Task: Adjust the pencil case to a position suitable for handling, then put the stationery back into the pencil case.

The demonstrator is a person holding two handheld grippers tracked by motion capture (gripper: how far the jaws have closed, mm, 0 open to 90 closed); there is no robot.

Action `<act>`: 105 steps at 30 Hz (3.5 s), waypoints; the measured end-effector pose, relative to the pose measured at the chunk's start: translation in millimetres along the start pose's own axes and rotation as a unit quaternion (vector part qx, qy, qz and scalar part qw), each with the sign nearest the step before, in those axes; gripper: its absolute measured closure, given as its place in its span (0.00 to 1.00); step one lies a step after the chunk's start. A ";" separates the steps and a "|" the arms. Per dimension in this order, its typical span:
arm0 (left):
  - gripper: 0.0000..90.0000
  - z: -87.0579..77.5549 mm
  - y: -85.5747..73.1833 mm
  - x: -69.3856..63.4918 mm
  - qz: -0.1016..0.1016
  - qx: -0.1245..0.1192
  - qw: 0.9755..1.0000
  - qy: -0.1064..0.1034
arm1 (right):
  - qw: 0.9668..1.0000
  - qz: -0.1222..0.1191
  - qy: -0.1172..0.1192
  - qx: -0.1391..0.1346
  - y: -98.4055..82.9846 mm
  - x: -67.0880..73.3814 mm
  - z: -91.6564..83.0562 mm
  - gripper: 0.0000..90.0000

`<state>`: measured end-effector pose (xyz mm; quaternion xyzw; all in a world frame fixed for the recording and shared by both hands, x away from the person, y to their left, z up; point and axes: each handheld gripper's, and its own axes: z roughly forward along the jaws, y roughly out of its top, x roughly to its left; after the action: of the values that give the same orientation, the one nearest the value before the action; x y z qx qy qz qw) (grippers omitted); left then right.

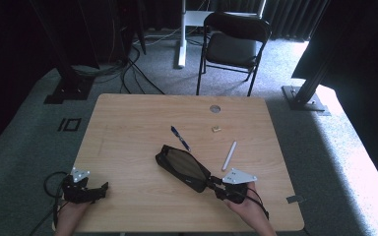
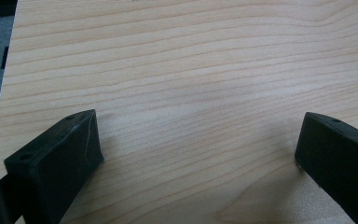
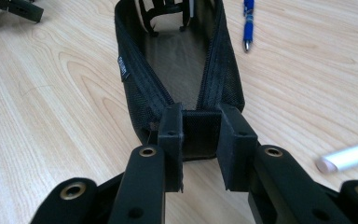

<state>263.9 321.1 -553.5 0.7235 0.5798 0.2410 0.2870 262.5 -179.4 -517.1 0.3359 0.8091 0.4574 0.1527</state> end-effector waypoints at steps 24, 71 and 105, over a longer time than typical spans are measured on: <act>0.01 0.0 0.0 0.0 0.000 0.000 1.000 0.000 | 0.999 0.023 -0.038 0.003 -28.5 -15.1 -50.5 0.81; 0.01 0.0 0.0 0.0 0.000 0.000 1.000 0.000 | 0.987 0.058 -0.118 -0.092 1.9 -41.3 -59.3 0.55; 0.01 0.0 0.1 -0.1 -0.001 0.000 1.000 0.000 | 0.974 0.130 -0.187 -0.022 14.8 -111.3 29.6 0.55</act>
<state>263.9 321.0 -553.4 0.7231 0.5802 0.2405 0.2873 365.9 -231.3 -527.2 0.5139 0.7055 0.4204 0.2480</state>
